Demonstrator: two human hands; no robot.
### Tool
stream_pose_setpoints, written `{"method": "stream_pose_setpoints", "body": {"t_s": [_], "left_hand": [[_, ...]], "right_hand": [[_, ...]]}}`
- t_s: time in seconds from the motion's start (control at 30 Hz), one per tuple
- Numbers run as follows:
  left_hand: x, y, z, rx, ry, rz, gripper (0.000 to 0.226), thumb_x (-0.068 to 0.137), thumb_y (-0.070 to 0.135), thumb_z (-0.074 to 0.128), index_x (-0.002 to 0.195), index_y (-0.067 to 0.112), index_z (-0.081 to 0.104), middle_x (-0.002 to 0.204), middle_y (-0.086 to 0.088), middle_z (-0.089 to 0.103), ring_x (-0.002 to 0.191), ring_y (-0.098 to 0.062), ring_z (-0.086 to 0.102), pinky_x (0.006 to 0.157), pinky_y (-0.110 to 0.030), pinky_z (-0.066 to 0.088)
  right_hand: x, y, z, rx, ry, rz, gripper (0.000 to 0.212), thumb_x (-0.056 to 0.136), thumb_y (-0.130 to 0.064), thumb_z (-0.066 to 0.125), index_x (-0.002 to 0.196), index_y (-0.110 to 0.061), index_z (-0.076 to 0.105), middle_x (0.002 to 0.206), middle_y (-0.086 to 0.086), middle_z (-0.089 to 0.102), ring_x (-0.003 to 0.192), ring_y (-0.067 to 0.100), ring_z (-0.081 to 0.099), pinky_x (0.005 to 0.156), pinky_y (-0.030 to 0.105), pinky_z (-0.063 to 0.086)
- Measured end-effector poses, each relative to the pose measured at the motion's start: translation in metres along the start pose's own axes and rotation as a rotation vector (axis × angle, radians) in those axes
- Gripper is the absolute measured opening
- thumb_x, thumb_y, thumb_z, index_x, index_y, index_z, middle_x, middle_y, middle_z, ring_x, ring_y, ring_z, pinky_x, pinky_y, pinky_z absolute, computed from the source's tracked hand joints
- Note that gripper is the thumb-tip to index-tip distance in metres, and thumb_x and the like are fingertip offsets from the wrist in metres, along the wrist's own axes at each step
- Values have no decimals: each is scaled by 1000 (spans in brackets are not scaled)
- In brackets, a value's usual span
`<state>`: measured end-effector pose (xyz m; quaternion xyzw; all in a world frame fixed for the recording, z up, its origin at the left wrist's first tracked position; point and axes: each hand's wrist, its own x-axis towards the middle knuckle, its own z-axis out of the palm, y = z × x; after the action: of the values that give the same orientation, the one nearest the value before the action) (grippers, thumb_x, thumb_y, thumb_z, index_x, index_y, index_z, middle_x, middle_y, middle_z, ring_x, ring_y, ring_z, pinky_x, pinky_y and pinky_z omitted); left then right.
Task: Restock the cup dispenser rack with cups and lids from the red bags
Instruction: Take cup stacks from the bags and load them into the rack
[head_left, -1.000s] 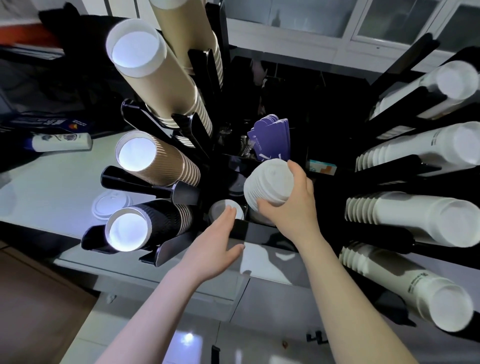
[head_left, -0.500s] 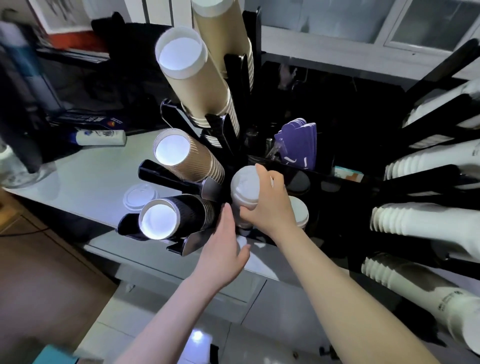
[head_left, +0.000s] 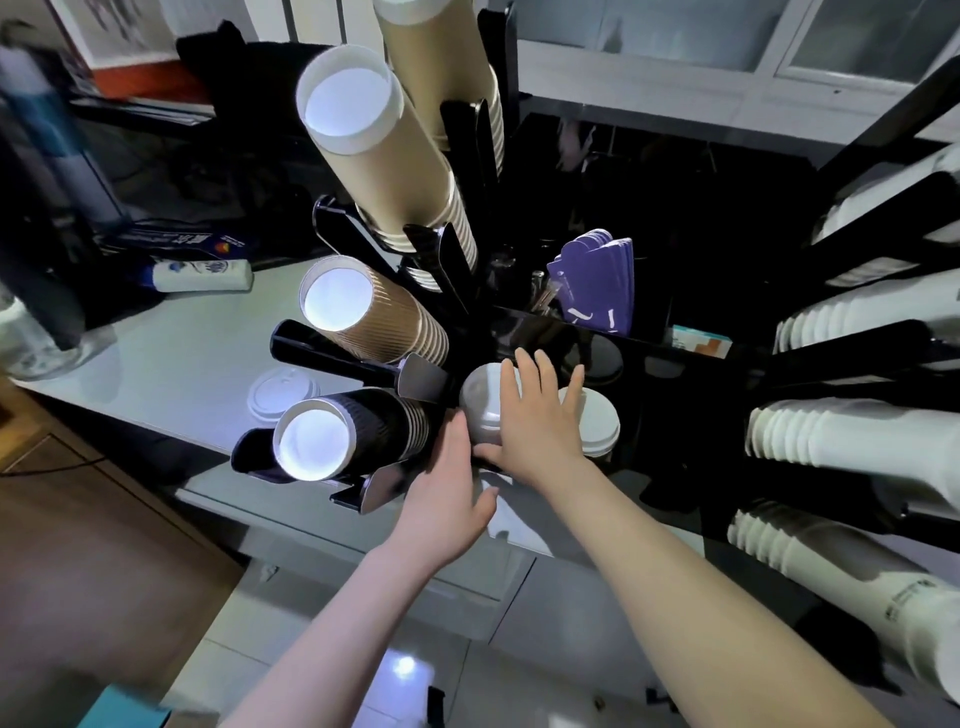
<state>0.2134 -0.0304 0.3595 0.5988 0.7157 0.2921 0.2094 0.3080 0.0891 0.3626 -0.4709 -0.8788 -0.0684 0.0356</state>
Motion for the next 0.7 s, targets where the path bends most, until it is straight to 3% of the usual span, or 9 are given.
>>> {"method": "stream_pose_setpoints", "body": {"t_s": [0.1, 0.2, 0.3, 0.47, 0.6, 0.7], "left_hand": [[1, 0, 0, 14, -10, -7, 87, 91, 26, 56, 152, 14, -5, 161, 4, -3, 144, -17, 16, 102, -21, 23], [2, 4, -1, 40, -3, 0, 86, 91, 27, 55, 152, 16, -4, 159, 9, 0, 139, -15, 22, 96, -29, 34], [3, 8, -2, 59, -2, 11, 82, 92, 28, 54, 152, 19, -1, 158, 12, 4, 133, -9, 22, 86, -29, 36], [8, 10, -3, 134, -10, -8, 71, 94, 28, 49, 152, 23, 8, 159, 13, 5, 140, -9, 20, 90, -32, 38], [10, 11, -2, 186, -25, -21, 69, 94, 29, 47, 151, 23, 11, 159, 13, 4, 142, -9, 16, 95, -37, 38], [9, 11, -1, 235, -7, 12, 67, 92, 28, 49, 149, 19, 15, 157, 9, 10, 137, -8, 14, 92, -37, 41]], "right_hand": [[-4, 5, -4, 85, 57, 50, 103, 77, -65, 60, 150, -6, 15, 153, 9, 17, 141, 29, 11, 112, 62, 2], [-8, 9, -7, 108, 113, -13, 65, 87, -49, 58, 142, -20, 35, 140, 1, 38, 132, 25, 28, 112, 60, 3], [-9, 7, -9, 120, 58, -80, 36, 91, -35, 54, 126, -27, 50, 123, -6, 49, 122, 20, 37, 109, 63, -8], [-5, 0, -17, 105, -10, -33, 25, 90, -29, 52, 114, -27, 59, 110, -7, 55, 116, 19, 44, 104, 71, -10], [-8, -4, -19, 100, 5, 18, 10, 87, -27, 57, 94, -22, 61, 95, -6, 58, 109, 20, 49, 107, 69, -5], [-9, 0, -21, 136, 17, 35, 16, 88, -34, 59, 94, -20, 63, 102, -5, 62, 126, 19, 40, 108, 64, -11]]}}
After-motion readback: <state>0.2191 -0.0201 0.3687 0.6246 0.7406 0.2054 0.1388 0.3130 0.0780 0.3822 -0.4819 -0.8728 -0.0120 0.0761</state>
